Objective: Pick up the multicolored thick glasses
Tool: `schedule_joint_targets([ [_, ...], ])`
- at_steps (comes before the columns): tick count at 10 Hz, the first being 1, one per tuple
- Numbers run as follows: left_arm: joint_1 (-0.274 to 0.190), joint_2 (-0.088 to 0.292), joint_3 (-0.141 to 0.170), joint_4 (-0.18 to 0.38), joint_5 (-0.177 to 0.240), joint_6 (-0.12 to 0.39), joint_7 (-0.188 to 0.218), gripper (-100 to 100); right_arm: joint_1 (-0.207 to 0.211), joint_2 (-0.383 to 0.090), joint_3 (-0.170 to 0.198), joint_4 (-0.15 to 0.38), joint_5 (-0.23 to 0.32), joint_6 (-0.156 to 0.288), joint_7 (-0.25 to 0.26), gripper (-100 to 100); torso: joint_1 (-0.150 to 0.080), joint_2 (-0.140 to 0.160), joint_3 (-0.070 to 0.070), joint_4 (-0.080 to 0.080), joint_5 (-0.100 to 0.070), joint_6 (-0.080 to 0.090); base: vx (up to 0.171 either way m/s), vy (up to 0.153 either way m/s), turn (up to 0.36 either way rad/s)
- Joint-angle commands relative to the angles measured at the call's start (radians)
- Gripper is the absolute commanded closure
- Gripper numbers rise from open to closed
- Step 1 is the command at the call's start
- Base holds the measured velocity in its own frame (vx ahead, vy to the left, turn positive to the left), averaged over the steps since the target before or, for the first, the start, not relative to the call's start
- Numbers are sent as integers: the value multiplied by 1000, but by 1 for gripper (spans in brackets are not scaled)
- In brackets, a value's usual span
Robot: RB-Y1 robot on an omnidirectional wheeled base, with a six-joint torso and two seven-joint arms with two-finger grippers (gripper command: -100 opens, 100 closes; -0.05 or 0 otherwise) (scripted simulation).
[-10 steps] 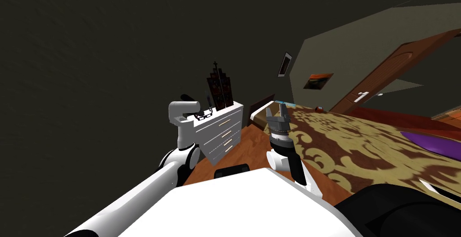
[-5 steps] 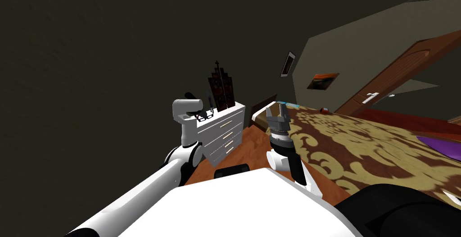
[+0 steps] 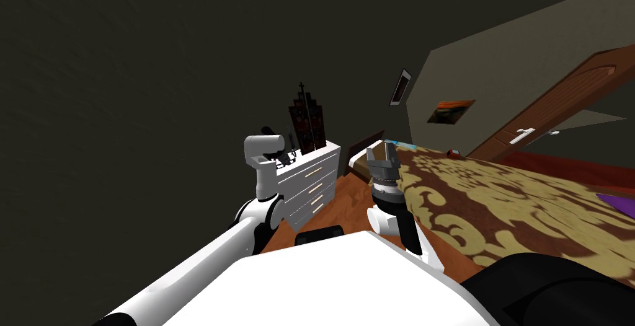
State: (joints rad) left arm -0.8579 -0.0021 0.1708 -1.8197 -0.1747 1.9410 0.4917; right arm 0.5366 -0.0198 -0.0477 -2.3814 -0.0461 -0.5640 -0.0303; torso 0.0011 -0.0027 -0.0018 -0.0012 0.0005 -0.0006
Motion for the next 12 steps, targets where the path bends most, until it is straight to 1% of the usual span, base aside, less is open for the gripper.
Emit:
schedule_joint_targets([
  [1,-11,-32,0,6,0,47,0,-100,0,0,0,0,0,0,0,0,0,0,0,0,0,0,38,8,30],
  [2,-14,-45,0,8,0,62,-1,-100,0,0,0,0,0,0,0,0,0,0,0,0,0,0,36,6,14],
  [3,-9,-37,-2,0,-2,49,0,-100,0,0,0,0,0,0,0,0,0,1,0,0,0,0,15,2,1],
  [4,-10,-38,-2,0,-1,54,0,0,0,0,0,0,0,0,0,0,0,2,1,0,0,0,0,0,0],
  [5,-16,-23,15,29,10,32,-12,-100,0,0,0,0,0,0,0,0,0,3,1,1,0,0,-11,-29,-1],
  [8,-32,23,63,117,45,-34,-45,-100,0,0,0,0,0,0,0,0,-5,6,3,1,-1,0,-47,-76,4],
  [12,-55,84,128,232,92,-121,-90,-100,0,0,0,0,0,0,0,0,-5,6,3,1,-1,0,-41,-74,3],
])
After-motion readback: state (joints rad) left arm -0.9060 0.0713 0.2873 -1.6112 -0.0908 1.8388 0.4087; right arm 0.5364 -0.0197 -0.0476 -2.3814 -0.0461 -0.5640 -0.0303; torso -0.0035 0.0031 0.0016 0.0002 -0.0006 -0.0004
